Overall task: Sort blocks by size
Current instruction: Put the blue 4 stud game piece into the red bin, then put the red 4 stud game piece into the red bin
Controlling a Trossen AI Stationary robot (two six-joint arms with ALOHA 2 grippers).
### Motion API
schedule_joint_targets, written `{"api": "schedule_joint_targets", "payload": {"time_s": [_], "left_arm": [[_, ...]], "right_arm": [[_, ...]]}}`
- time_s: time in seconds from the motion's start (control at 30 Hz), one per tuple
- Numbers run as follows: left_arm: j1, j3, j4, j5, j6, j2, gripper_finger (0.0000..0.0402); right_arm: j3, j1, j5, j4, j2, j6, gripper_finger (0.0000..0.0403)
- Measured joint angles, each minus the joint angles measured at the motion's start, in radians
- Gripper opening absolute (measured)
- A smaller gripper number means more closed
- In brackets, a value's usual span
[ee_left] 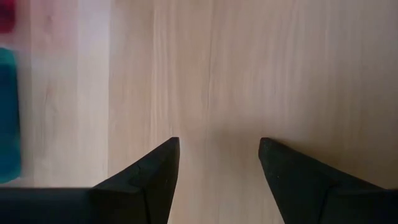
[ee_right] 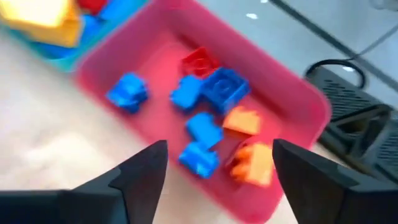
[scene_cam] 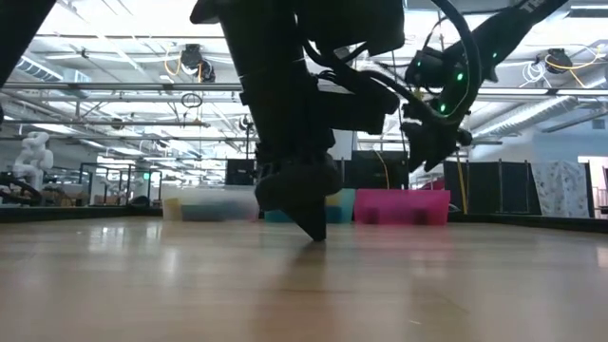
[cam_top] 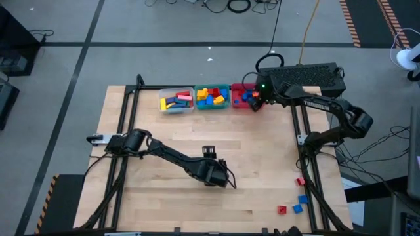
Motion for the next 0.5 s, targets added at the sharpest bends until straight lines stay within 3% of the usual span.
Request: {"api": "schedule_joint_targets", "payload": {"time_s": [0.17,0.27,0.5], "left_arm": [[0.001,-0.006,0.104,-0.019,0.088,-0.014,0.0228],[0.003,-0.006,0.214,0.032,0.167,-0.026,0.0228],[0.036,-0.027,0.555,0.297,0.288,-0.031,0.0228]], "right_arm": [[0.027,0.072,-0.075,-0.16,-0.112,0.056,0.0273],[0.038,0.151,-0.102,-0.26,-0.201,0.115,0.0264],[0.041,0.358,-0.218,-0.509,-0.369,0.295,0.0252]]}}
